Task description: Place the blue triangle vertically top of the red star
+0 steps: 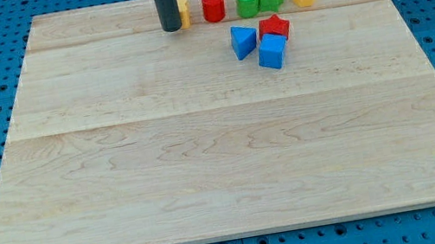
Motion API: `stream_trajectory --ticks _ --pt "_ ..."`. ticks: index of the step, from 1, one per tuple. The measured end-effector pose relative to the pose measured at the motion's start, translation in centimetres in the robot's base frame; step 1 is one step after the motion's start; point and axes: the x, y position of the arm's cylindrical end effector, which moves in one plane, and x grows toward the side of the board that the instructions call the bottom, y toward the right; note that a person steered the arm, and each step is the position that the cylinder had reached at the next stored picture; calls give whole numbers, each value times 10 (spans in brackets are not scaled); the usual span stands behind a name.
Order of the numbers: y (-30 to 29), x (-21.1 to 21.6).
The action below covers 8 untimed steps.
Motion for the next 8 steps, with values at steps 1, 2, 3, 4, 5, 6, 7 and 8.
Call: stream_trajectory --ticks 1,2,3,4,5,6,7,8 --pt "0 7" --pt "14 65" --pt "10 134" --pt "131 151" --pt "187 119" --pt "193 80" --pt "168 72" --pt "160 60"
